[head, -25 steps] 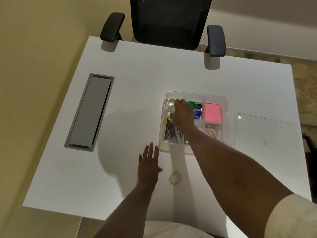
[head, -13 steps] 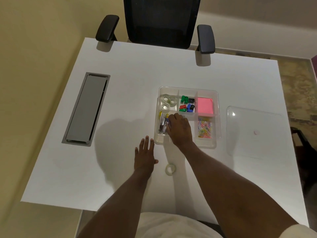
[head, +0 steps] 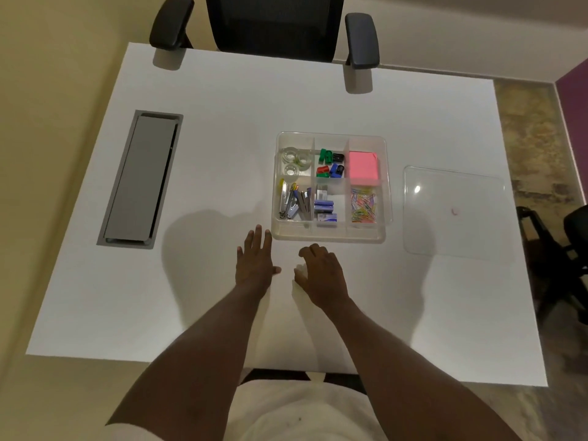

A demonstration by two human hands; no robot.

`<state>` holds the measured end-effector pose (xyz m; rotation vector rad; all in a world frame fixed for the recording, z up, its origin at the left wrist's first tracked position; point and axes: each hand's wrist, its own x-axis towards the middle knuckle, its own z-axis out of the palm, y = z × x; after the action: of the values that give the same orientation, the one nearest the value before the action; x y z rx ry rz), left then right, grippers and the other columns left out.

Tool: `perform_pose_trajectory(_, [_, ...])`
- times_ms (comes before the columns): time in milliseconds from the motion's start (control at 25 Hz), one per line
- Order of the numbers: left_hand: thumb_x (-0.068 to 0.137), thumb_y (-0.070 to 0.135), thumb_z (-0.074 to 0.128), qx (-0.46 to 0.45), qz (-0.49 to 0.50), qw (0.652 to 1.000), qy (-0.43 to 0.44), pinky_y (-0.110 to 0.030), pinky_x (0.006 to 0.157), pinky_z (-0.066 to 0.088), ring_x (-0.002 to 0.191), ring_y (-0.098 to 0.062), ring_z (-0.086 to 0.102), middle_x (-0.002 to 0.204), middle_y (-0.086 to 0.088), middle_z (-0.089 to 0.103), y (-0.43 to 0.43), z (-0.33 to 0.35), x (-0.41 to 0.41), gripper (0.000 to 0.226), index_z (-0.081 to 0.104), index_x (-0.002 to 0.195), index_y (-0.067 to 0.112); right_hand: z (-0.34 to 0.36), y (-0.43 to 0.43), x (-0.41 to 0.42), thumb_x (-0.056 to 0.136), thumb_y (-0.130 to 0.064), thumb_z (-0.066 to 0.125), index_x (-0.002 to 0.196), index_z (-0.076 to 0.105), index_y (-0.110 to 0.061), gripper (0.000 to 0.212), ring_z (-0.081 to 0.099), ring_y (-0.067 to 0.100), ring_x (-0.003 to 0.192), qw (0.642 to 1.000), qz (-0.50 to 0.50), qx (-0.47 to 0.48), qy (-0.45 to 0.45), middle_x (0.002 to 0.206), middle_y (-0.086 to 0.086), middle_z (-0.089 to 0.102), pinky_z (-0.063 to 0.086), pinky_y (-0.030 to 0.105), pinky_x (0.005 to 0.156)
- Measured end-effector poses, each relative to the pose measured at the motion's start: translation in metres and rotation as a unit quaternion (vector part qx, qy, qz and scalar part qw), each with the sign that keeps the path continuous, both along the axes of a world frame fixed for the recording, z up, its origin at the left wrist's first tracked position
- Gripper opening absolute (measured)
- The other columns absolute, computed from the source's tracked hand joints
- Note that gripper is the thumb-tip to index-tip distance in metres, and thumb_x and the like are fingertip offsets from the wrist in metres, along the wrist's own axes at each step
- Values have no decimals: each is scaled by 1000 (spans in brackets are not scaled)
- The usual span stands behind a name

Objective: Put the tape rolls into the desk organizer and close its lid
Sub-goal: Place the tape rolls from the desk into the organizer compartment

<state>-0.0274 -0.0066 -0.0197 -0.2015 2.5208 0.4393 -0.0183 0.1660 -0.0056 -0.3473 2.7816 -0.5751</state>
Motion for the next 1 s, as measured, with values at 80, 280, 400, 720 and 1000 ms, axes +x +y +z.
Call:
perform_pose_trajectory(80, [93, 38, 71, -5, -6, 1000, 1, -54, 130, 9, 160, -28, -10, 172, -7, -13, -1, -2, 0, 105, -3, 164, 17, -4, 6, 12, 86, -42, 73, 128, 57, -17, 52, 58, 24, 113, 999, 5, 17, -33, 128, 4, 60, 50, 37, 99])
perform_pose_trajectory(280, [94, 40, 69, -13, -19, 1000, 0, -54, 130, 10, 160, -29, -11, 172, -8, -14, -3, -6, 2, 105, -5, 164, 16, -11, 12, 28, 84, -36, 76, 134, 52, -19, 58, 54, 25, 119, 995, 26, 56, -76, 135, 4, 52, 48, 36, 98])
perform_pose_trajectory(400, [94, 41, 69, -11, -19, 1000, 3, -54, 130, 11, 160, -28, -11, 172, -8, -14, -4, -7, 2, 105, -4, 164, 16, -11, 10, 29, 86, -30, 75, 133, 53, -17, 53, 55, 24, 118, 995, 15, 64, -72, 134, 6, 53, 49, 35, 97])
perform_pose_trajectory(720, [94, 41, 68, -13, -13, 1000, 1, -54, 130, 9, 160, -28, -13, 172, -7, -16, 1, -6, 2, 104, -5, 164, 17, 11, 7, -9, 84, -36, 79, 135, 55, -13, 61, 60, 29, 120, 1000, 2, 22, 13, 138, 12, 57, 51, 40, 102])
perform_pose_trajectory(1000, [95, 38, 68, -7, -11, 1000, -6, -53, 130, 9, 160, -29, -11, 172, -7, -16, 0, -3, -1, 102, -5, 164, 16, 40, -3, -94, 81, -33, 80, 131, 55, -13, 59, 60, 28, 109, 995, 5, 50, 81, 128, 11, 58, 52, 37, 92])
